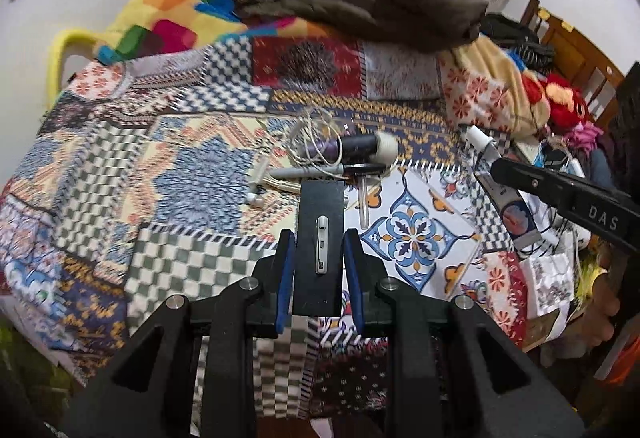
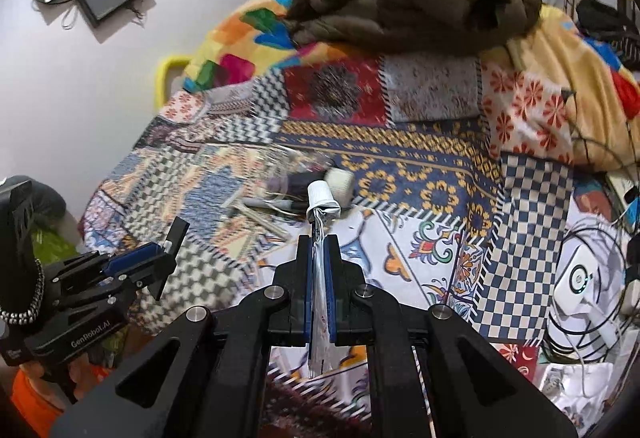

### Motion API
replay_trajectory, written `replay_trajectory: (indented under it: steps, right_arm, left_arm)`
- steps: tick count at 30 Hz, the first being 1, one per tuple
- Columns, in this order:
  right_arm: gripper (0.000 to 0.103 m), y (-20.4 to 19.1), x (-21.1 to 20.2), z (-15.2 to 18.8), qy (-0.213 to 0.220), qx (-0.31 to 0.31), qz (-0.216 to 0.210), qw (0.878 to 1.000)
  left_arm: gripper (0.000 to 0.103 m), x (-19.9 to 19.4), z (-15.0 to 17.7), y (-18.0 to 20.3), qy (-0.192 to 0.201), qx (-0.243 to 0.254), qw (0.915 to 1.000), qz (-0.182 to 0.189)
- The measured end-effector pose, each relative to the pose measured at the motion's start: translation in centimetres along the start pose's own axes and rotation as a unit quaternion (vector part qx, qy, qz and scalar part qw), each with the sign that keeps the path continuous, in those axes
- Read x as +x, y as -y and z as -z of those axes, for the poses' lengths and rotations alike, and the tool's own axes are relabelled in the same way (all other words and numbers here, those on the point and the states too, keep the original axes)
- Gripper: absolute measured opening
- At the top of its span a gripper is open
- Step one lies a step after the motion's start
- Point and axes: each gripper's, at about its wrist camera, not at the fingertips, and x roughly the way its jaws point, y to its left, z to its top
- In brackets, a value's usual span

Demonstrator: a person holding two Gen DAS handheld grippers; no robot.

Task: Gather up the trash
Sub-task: 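Carry both held items off the bed down to the white bucket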

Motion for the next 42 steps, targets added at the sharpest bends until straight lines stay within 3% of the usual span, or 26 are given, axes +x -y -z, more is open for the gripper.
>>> replay_trajectory:
  steps: [12,23,32,42]
  right_arm:
    - [0.005,-8.6,-7.0,1.4,0.045,-0.066,-0.020,0.997]
    - [0.005,-17.7,-9.2,5.2,0.047,-0.123,-0.052,0.990]
    - [0.005,-26.1,-7.5,9.8,0.013,-0.177,-0.092,0.980]
    - [0.005,-33.8,-3.0,15.2,-0.058,-0.213,-0.139,0.965]
  left_arm:
    - [0.024,-12.3,3.2,-2.6,0.069,-0.033,0.9966,-0.029]
    - [0.024,-21.5,9.7,-8.4,0.110,-0.077,0.9887,-0.066]
    - [0.023,-26.2,16.9,-14.3,0.111,-0.123,0.9808,-0.104]
    - [0.024,-26.4,24.8,-20.7,0.065,-0.184,0.9709,-0.140]
